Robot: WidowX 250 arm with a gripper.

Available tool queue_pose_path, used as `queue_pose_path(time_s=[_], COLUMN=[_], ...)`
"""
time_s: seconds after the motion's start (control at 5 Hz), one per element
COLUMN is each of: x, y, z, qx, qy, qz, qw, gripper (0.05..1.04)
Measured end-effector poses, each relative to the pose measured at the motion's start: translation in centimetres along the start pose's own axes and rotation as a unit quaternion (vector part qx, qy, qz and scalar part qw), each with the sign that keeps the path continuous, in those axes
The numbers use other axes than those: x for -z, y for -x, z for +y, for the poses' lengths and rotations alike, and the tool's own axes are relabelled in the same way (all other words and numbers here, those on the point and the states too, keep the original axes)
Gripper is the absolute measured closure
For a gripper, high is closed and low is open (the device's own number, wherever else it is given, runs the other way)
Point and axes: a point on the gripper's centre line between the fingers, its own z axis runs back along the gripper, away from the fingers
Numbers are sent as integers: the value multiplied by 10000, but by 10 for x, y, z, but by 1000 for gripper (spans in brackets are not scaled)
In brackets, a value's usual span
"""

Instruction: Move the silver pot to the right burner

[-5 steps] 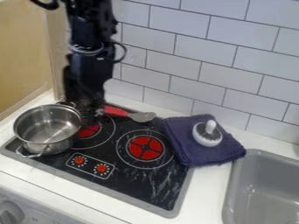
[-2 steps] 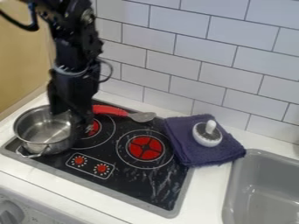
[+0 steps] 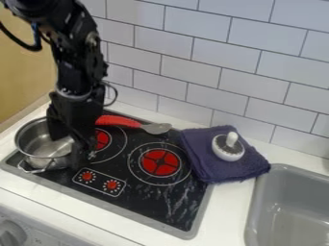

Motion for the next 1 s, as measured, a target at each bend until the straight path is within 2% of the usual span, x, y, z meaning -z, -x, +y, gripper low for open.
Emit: queue_pose_path(time_s=[0.2,0.4,0.6,0.8,1.0], x=[6,11,12,12,11], y=[1,1,0,1,2], z=[0,-1,0,-1,0], qx=[10,62,34,89,87], qy=[18,34,-10,-8,-43], qz=[63,148,139,153,127], qw=[10000,9999,9999,9998,9999], gripper=[399,710,925,1013,1020])
